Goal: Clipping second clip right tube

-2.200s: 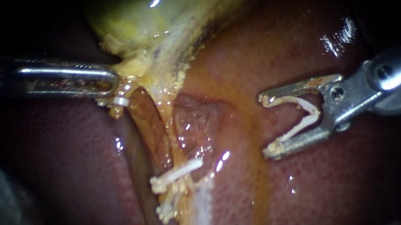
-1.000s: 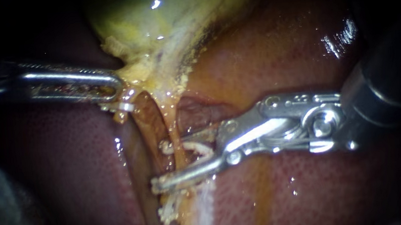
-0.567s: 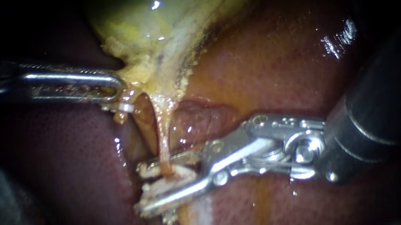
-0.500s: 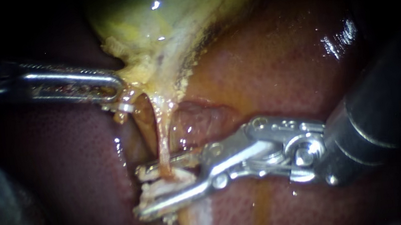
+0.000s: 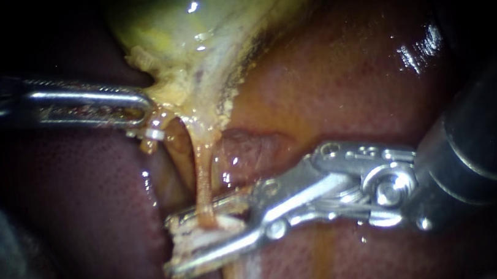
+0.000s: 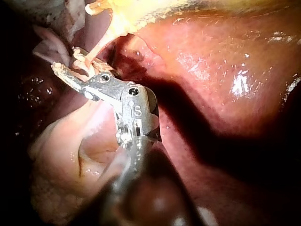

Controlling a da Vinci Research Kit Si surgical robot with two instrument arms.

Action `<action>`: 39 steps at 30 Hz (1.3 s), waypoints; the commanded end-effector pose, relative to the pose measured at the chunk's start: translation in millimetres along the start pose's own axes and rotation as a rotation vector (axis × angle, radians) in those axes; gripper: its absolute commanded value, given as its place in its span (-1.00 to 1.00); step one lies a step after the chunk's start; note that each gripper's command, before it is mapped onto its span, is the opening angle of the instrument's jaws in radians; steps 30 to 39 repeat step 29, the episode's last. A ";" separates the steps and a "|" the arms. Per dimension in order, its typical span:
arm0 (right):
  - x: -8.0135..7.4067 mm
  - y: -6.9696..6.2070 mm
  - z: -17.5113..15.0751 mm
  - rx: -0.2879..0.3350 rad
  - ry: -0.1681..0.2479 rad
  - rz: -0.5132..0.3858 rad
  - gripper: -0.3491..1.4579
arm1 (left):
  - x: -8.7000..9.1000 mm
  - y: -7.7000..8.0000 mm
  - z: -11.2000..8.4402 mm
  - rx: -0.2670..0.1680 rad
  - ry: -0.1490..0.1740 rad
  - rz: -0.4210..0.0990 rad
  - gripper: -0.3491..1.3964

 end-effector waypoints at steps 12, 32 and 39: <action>-0.4 -0.4 -0.8 0.004 -0.003 0.070 -1.00 | 0.0 0.0 0.0 0.000 0.000 0.000 -1.00; -0.5 -0.4 -0.7 0.005 -0.004 0.069 -1.00 | 0.1 -0.1 0.2 0.000 0.000 0.000 -1.00; -0.5 -0.4 -0.7 0.005 -0.004 0.069 -1.00 | 0.1 -0.1 0.2 0.000 0.000 0.000 -1.00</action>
